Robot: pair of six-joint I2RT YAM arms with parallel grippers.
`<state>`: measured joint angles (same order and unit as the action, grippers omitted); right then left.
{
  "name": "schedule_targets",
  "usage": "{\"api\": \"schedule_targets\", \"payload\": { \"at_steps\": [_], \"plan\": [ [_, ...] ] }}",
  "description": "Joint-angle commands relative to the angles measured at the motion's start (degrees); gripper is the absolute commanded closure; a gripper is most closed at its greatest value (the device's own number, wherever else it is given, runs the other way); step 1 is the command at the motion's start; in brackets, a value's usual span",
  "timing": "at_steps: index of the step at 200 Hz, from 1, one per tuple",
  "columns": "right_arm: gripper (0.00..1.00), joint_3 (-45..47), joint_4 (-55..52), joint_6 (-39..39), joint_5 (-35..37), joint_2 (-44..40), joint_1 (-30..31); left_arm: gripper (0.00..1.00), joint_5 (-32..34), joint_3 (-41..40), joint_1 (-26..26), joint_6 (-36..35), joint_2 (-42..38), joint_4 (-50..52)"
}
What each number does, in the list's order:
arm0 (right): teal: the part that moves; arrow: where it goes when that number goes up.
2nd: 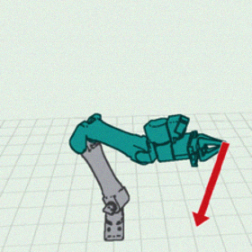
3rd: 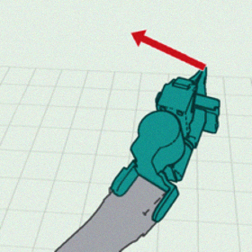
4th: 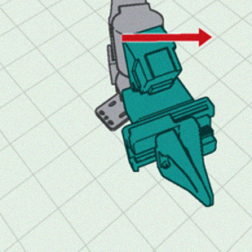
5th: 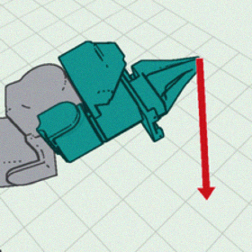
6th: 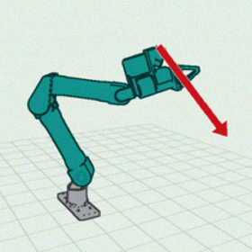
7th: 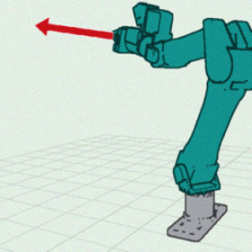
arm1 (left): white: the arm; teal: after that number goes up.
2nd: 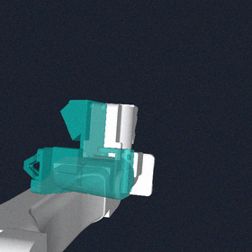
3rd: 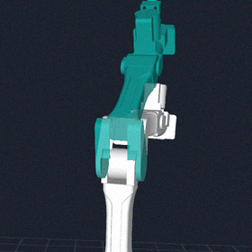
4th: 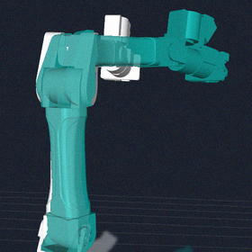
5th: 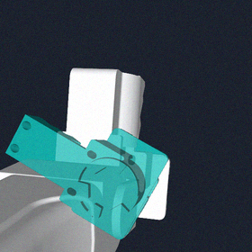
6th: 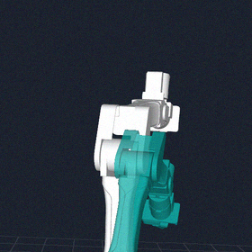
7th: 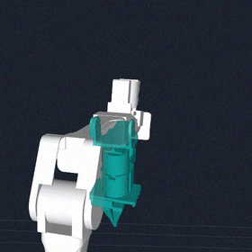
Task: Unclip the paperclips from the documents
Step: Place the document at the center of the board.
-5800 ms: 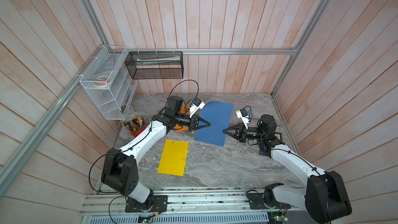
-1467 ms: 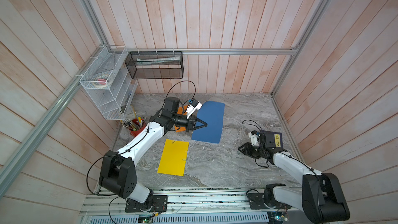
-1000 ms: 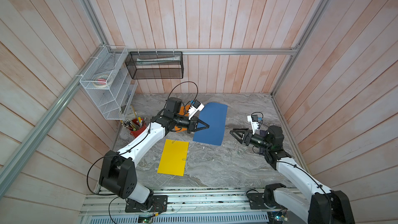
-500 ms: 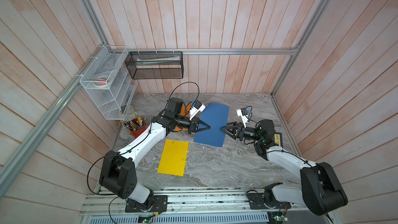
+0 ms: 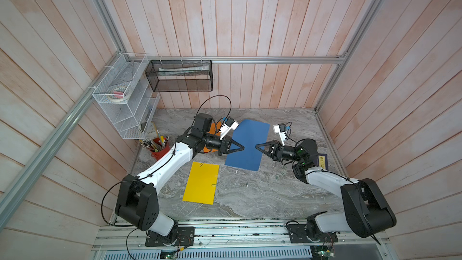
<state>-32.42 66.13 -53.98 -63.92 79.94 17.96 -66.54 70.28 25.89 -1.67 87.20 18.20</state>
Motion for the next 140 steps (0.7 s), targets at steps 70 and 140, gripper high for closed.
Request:
{"api": "schedule_targets", "payload": {
  "at_steps": [70, 140],
  "plan": [
    [1.0, -5.51, -8.02, 4.87, 1.57, 2.76, -7.23, 0.42, 9.54, -0.83, -2.05, 2.6, -2.44, -2.14],
    [1.0, -14.77, -23.39, 12.26, 9.63, 14.26, -17.97, 0.33, 13.26, -6.8, -2.81, 4.91, -7.41, -5.01]
  ]
}}
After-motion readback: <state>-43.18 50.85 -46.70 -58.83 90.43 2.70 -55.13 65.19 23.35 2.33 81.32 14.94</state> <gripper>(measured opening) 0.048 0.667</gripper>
